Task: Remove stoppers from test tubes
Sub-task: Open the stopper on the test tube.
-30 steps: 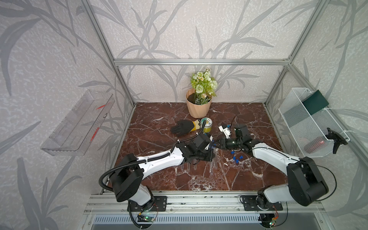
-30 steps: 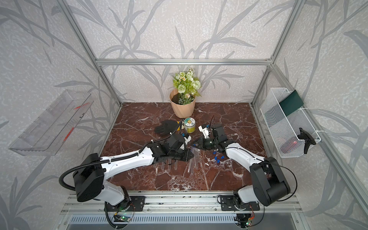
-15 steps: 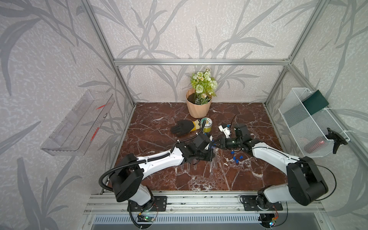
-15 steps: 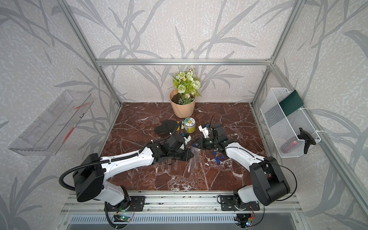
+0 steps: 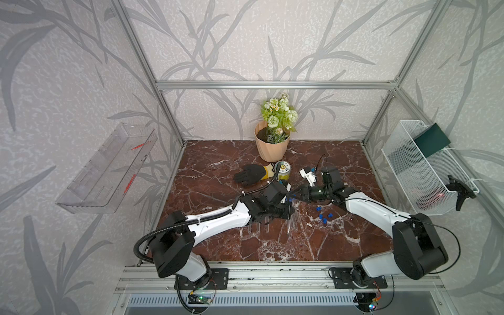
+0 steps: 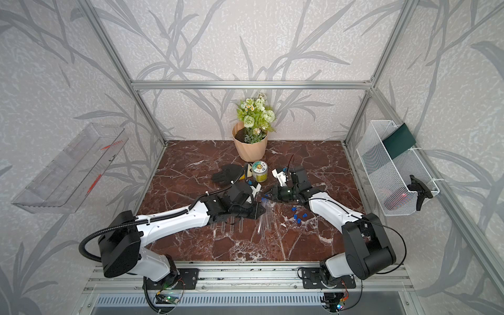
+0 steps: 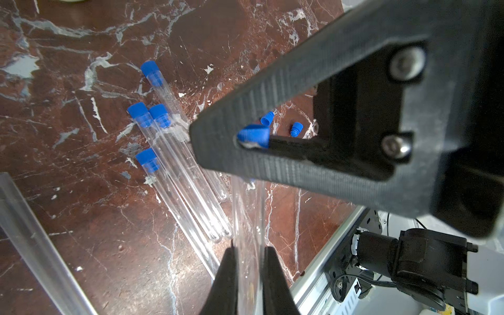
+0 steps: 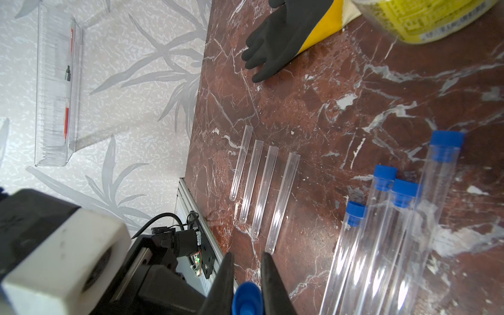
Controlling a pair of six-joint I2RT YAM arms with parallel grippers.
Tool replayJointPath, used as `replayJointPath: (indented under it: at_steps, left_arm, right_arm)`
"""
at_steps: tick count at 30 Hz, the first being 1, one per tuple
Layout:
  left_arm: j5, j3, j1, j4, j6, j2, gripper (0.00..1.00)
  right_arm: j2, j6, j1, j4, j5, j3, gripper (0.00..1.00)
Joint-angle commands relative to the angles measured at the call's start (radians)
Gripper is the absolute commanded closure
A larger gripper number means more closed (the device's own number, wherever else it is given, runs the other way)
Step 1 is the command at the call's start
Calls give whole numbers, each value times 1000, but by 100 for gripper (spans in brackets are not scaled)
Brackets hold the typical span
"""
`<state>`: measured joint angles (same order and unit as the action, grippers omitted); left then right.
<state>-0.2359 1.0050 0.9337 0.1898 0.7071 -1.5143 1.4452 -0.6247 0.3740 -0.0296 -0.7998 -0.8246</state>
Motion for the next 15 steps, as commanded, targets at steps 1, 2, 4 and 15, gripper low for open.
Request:
replayJointPath:
  at_steps: [1, 2, 4, 15]
  left_arm:
    - [-17, -24, 8, 69, -9, 22, 100]
    - [-17, -25, 8, 71, -9, 23, 100]
    - [-17, -28, 8, 71, -9, 21, 100]
    - [-13, -24, 8, 71, -5, 9, 100]
  right_arm:
    - [11, 51, -18, 0, 42, -64, 96]
    - [14, 61, -19, -13, 46, -73, 97]
    - [15, 88, -19, -45, 60, -90, 97]
    - [4, 122, -28, -79, 81, -122, 98]
